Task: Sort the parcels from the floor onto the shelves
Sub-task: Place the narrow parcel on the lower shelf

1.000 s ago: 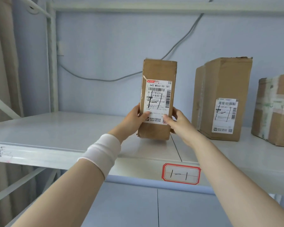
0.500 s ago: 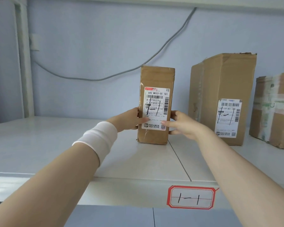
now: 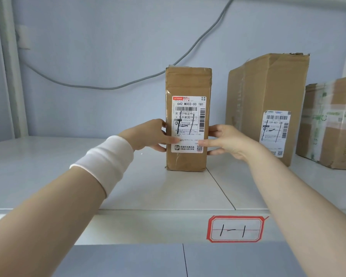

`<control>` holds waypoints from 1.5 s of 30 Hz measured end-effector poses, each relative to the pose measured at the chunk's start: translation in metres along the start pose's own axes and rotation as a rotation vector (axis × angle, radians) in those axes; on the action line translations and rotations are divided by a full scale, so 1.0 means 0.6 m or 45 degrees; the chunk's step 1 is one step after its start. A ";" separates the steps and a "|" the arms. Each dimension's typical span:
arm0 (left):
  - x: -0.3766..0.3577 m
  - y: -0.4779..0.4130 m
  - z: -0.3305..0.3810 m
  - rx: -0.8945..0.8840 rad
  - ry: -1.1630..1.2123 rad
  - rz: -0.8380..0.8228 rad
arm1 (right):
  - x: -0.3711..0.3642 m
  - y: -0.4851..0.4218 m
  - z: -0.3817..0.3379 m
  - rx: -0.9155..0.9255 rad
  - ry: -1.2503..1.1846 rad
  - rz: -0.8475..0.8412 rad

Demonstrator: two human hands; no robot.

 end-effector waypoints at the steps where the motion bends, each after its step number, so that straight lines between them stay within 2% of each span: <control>1: 0.000 0.002 0.002 0.000 -0.004 -0.004 | 0.001 0.003 -0.001 -0.003 -0.002 0.003; 25: -0.001 0.042 0.033 -0.007 -0.086 -0.028 | 0.018 0.045 -0.015 -0.017 0.015 -0.039; 36: -0.004 -0.004 0.013 -0.010 -0.069 -0.042 | 0.000 0.008 0.002 -0.041 0.048 0.030; 45: -0.004 0.000 0.004 -0.055 -0.184 0.003 | -0.007 0.010 0.002 0.017 0.117 0.119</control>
Point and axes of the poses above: each hand's wrist, its own y-axis away from the middle knuckle, its own x-axis out of the back of the hand, z = x × y, the point moved 3 cm from there along -y, towards the middle knuckle, and after that the axes turned 11 degrees about z, right-handed, at the moved point
